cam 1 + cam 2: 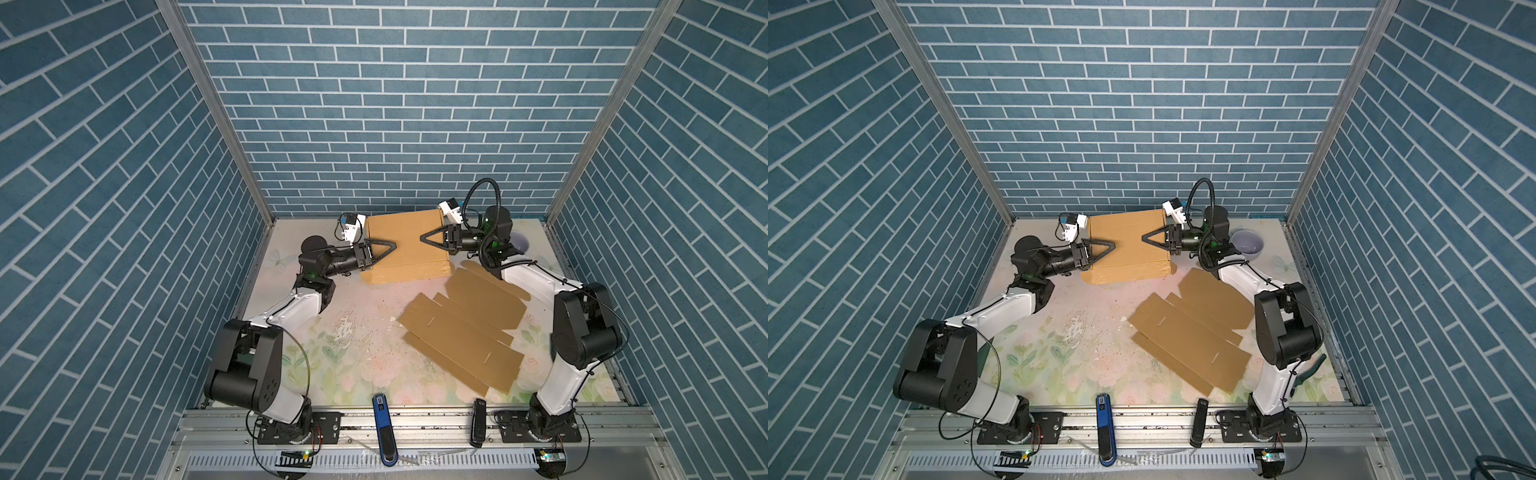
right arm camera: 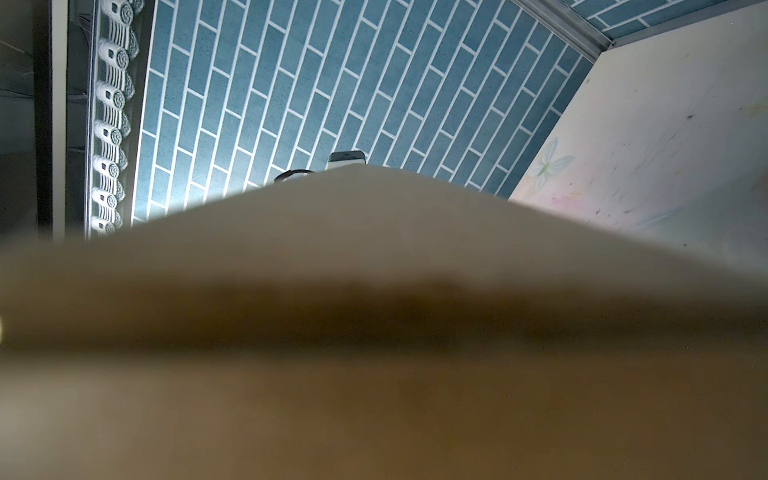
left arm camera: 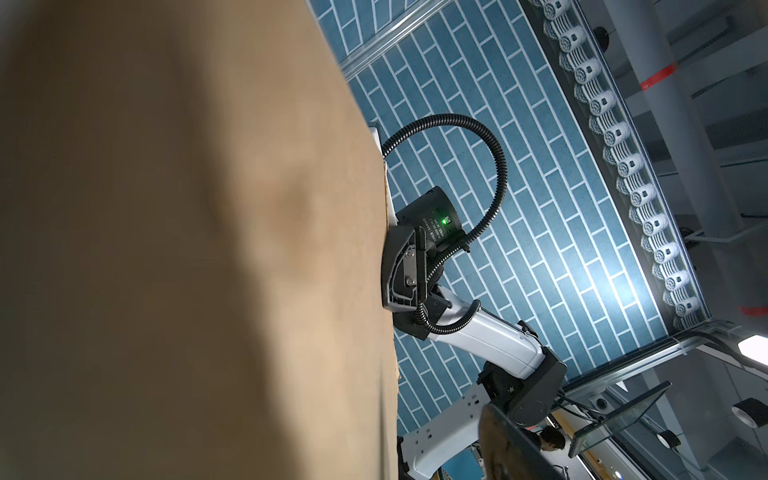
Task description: Fold the paper box
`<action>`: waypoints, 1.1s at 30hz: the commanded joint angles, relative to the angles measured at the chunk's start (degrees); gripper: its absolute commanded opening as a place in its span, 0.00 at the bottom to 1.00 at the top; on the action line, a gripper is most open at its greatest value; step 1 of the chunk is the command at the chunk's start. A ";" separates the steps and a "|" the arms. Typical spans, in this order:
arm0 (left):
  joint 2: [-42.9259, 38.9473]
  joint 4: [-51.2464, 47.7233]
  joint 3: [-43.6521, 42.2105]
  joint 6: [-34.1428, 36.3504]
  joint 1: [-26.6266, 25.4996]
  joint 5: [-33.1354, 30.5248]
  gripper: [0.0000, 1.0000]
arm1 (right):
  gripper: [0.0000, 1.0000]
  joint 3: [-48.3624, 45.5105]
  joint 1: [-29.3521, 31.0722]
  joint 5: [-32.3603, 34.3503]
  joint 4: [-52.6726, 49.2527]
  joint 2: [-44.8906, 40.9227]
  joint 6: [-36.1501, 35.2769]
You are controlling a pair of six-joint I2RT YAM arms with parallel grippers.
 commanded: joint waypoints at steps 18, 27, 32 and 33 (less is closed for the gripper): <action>2.80 8.34 4.05 -2.27 -3.36 1.21 0.39 | 0.35 1.36 1.13 3.92 -10.78 -0.30 -7.20; 4.12 11.94 3.61 -5.75 -1.63 -0.89 0.31 | 0.61 0.62 -0.18 4.53 -10.95 -1.05 -6.58; 4.79 14.45 2.20 -9.82 2.33 -1.78 0.29 | 0.78 -0.92 -2.99 5.35 -11.26 -4.73 -6.99; 5.12 14.72 1.89 -10.85 3.14 -1.79 0.29 | 0.81 -0.94 -3.56 5.36 -11.89 -5.75 -7.30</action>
